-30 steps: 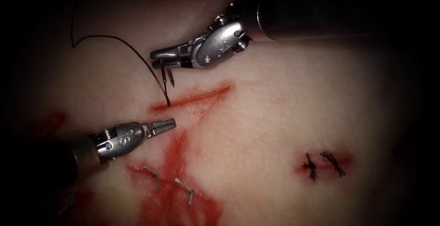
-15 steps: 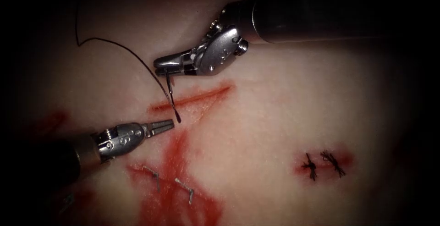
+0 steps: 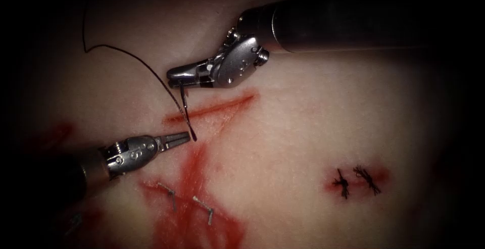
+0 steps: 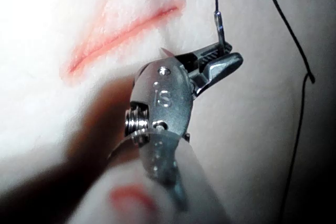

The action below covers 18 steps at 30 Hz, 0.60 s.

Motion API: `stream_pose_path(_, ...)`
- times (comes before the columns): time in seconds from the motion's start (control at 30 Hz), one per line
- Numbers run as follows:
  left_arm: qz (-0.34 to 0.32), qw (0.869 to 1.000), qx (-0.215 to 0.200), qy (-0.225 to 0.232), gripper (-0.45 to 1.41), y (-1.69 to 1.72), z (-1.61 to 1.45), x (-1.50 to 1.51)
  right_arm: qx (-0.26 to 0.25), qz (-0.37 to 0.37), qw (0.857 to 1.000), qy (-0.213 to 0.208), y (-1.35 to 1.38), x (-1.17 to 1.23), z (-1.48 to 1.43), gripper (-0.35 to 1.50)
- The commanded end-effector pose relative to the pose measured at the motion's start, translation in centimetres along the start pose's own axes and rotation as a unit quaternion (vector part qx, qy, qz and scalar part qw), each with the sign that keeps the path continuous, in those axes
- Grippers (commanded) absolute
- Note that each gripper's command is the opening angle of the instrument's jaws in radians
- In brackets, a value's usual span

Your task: Wound Closure

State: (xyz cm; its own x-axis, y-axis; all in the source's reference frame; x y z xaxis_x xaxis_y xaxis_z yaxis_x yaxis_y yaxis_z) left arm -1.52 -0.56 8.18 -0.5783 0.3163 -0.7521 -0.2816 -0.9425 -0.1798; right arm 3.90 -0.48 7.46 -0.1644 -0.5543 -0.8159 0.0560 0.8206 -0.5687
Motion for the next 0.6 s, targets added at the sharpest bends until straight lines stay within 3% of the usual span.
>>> stream_pose_path(0.03,0.0,1.0,0.0,0.001,-0.2,0.0,0.09,-0.02,-0.003,0.005,1.0,0.002,-0.04,-0.05,0.07,-0.35)
stream_pose_path(0.6,0.001,1.0,-0.002,0.0,-0.21,0.0,0.06,-0.03,0.004,0.001,1.0,-0.006,-0.13,-0.11,0.02,-0.35)
